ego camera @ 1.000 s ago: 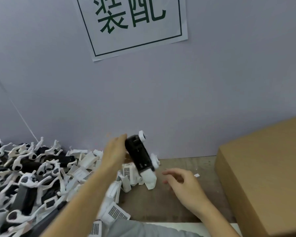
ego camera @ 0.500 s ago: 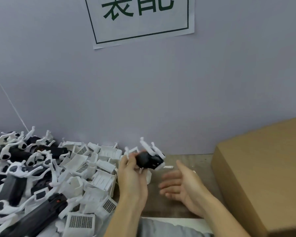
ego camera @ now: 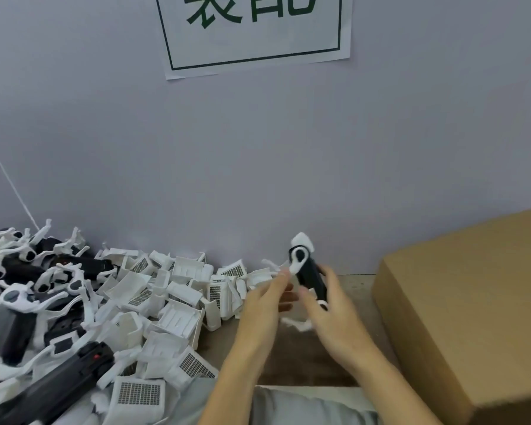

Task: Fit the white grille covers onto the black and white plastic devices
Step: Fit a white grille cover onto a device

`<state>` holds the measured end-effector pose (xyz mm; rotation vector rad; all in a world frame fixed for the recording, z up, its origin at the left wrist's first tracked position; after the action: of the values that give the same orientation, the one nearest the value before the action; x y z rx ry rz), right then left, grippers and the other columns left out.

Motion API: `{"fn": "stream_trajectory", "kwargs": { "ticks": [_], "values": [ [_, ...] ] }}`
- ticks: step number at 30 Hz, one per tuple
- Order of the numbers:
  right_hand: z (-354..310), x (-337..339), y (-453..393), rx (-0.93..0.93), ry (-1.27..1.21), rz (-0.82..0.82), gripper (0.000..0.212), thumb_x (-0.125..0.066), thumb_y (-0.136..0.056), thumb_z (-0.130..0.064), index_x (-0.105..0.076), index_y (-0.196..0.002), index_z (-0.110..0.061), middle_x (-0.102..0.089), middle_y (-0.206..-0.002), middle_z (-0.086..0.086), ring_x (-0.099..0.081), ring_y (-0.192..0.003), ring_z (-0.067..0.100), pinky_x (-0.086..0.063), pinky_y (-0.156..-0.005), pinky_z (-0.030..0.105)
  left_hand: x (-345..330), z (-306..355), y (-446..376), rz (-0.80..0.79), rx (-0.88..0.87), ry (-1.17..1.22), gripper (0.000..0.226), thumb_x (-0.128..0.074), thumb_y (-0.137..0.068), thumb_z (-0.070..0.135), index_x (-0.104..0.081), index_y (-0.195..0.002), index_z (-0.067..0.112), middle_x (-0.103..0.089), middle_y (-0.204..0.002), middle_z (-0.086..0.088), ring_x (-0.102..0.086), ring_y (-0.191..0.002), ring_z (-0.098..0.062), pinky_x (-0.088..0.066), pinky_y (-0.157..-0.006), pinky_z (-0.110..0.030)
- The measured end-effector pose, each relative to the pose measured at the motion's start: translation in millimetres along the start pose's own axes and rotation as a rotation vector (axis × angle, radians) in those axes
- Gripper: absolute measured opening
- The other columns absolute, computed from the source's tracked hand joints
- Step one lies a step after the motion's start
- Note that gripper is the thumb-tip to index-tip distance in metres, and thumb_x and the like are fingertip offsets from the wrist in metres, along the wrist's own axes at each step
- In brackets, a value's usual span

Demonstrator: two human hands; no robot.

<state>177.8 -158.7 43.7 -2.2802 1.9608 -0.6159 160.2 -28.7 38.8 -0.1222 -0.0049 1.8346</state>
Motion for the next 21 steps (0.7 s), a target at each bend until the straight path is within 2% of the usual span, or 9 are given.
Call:
{"fn": "stream_trajectory", "kwargs": {
  "ticks": [2, 5, 6, 8, 10, 12, 15, 18, 21],
  "values": [
    [-9, -14, 4, 0.102, 0.104, -0.062, 0.041, -0.062, -0.092, -0.045, -0.040, -0.126, -0.054, -0.055, -0.118, -0.024, -0.054, -0.112, -0.007, -0.048, -0.085, 0.019, -5, -5, -1, -0.047, 0.052, 0.049, 0.040, -0.052, -0.098, 0.048, -0.080, -0.088, 0.021, -0.078, -0.089, -0.002, -0.075, -0.079, -0.012, -0.051, -0.058, -0.023],
    [-14, -22, 5, 0.142, 0.111, -0.048, 0.052, -0.065, -0.086, -0.047, -0.041, -0.132, -0.051, -0.049, -0.122, -0.019, -0.050, -0.116, -0.004, -0.046, -0.093, 0.018, 5, -5, -4, 0.008, 0.040, 0.200, 0.037, -0.050, -0.097, 0.052, -0.080, -0.092, 0.031, -0.078, -0.096, 0.000, -0.075, -0.087, -0.013, -0.055, -0.066, -0.032],
    [-11, -22, 4, 0.091, 0.042, -0.039, 0.051, -0.067, -0.087, -0.046, -0.041, -0.131, -0.051, -0.049, -0.123, -0.019, -0.050, -0.115, -0.006, -0.045, -0.091, 0.015, 7, -6, -4, 0.004, 0.048, 0.254, 0.036, -0.050, -0.097, 0.052, -0.080, -0.094, 0.032, -0.078, -0.099, -0.001, -0.075, -0.091, -0.015, -0.058, -0.069, -0.035],
    [0, -21, 4, -0.047, -0.095, -0.055, 0.046, -0.071, -0.088, -0.043, -0.049, -0.128, -0.038, -0.057, -0.120, -0.017, -0.057, -0.108, -0.004, -0.046, -0.084, 0.014, 10, -12, -4, 0.039, 0.081, 0.318, 0.039, -0.049, -0.099, 0.051, -0.080, -0.096, 0.028, -0.078, -0.101, -0.002, -0.075, -0.095, -0.017, -0.060, -0.077, -0.040],
    [7, -21, 2, -0.102, -0.170, -0.072, 0.033, -0.076, -0.085, -0.037, -0.065, -0.113, -0.024, -0.072, -0.100, -0.010, -0.067, -0.091, 0.002, -0.050, -0.073, 0.013, 14, -18, -5, 0.106, 0.116, 0.321, 0.042, -0.050, -0.099, 0.050, -0.080, -0.095, 0.021, -0.079, -0.096, -0.002, -0.075, -0.091, -0.016, -0.058, -0.073, -0.035],
    [6, -18, 3, -0.101, -0.187, -0.039, 0.025, -0.080, -0.082, -0.031, -0.071, -0.102, -0.019, -0.075, -0.087, -0.006, -0.069, -0.081, 0.005, -0.050, -0.066, 0.013, 12, -19, -4, 0.097, 0.117, 0.282, 0.040, -0.052, -0.097, 0.050, -0.079, -0.096, 0.021, -0.079, -0.094, -0.002, -0.075, -0.090, -0.016, -0.052, -0.069, -0.031],
    [-3, -10, 5, -0.025, -0.047, 0.020, 0.027, -0.082, -0.078, -0.033, -0.068, -0.102, -0.031, -0.073, -0.088, -0.016, -0.068, -0.080, 0.000, -0.051, -0.067, 0.012, 3, -11, -3, 0.007, 0.037, 0.195, 0.028, -0.061, -0.094, 0.044, -0.079, -0.094, 0.024, -0.078, -0.097, -0.006, -0.075, -0.091, -0.022, -0.053, -0.072, -0.032],
    [-13, -14, 7, 0.060, 0.060, -0.017, 0.027, -0.076, -0.078, -0.041, -0.065, -0.103, -0.039, -0.073, -0.090, -0.019, -0.069, -0.083, -0.001, -0.053, -0.067, 0.013, 5, -6, -1, 0.034, -0.016, 0.186, 0.019, -0.068, -0.092, 0.028, -0.076, -0.100, 0.012, -0.078, -0.097, -0.008, -0.075, -0.092, -0.022, -0.058, -0.081, -0.034],
    [-5, -19, 7, 0.030, 0.016, -0.084, 0.041, -0.071, -0.084, -0.036, -0.057, -0.122, -0.043, -0.069, -0.111, -0.023, -0.062, -0.107, -0.008, -0.051, -0.085, 0.015, 6, 4, -1, 0.042, -0.122, 0.053, 0.011, -0.067, -0.093, 0.011, -0.074, -0.101, 0.013, -0.078, -0.094, -0.003, -0.075, -0.090, -0.016, -0.058, -0.077, -0.025]
  ]
}}
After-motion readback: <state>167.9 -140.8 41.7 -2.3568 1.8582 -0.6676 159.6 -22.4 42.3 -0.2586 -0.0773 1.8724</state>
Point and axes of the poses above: each hand's wrist, its own y-axis away from the middle knuckle, its own x-axis out of the back of the hand, z = x × y, the point moved 9 cm from there along -y, towards the middle knuckle
